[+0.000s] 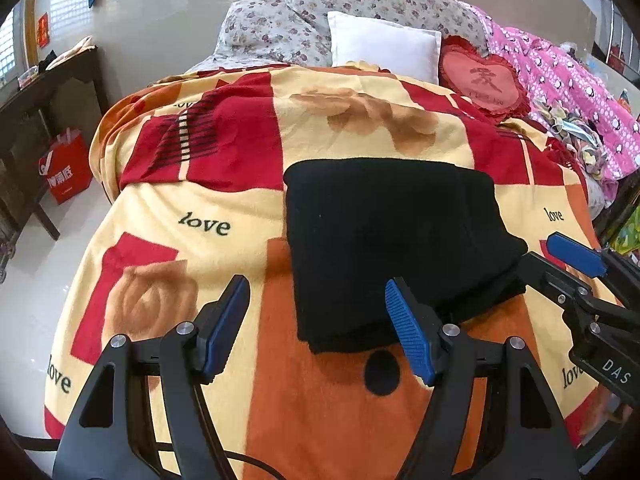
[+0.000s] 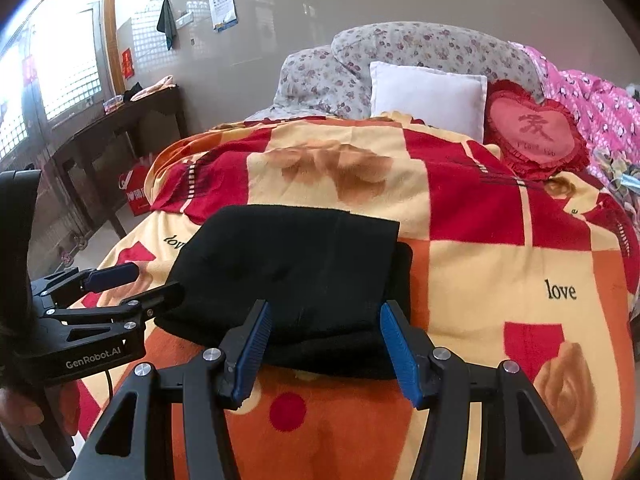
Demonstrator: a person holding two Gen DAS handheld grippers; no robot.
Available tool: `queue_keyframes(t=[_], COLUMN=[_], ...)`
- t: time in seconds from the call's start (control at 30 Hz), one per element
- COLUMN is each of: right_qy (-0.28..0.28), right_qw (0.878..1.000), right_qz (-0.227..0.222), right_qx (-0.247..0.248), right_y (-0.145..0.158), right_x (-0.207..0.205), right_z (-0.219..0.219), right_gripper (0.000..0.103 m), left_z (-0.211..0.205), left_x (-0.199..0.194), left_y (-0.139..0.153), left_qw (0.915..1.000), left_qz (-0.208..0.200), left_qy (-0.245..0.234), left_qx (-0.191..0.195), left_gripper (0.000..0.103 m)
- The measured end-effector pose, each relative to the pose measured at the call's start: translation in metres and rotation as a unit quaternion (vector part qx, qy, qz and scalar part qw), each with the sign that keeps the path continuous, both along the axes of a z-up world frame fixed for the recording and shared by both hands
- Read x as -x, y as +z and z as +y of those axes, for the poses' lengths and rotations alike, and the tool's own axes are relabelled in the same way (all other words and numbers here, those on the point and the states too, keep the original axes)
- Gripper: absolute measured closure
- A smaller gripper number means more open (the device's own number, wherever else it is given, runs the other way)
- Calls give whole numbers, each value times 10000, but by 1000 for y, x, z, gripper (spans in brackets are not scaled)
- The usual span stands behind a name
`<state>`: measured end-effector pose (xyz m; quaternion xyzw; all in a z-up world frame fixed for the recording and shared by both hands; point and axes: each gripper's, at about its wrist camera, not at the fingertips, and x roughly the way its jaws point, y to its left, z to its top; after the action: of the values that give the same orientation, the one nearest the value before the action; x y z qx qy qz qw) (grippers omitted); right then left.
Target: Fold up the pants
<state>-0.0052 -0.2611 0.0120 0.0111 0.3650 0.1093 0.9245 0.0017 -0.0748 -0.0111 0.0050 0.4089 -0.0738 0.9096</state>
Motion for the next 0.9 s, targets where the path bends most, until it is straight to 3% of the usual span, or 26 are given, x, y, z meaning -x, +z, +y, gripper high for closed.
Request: queue_keyframes(t=[0.9], right_qy=[94], right_qw=[9997], right_qz=[225], right_qx=[31], right_y=[-11], right_x=[-3], right_z=[5], right_gripper=[48], left_z=[4], left_x=[9], left_y=[-2], left_qw=[9999], left_qz=[-32], left_qy=[55], left_qx=[-101], left_gripper=[32])
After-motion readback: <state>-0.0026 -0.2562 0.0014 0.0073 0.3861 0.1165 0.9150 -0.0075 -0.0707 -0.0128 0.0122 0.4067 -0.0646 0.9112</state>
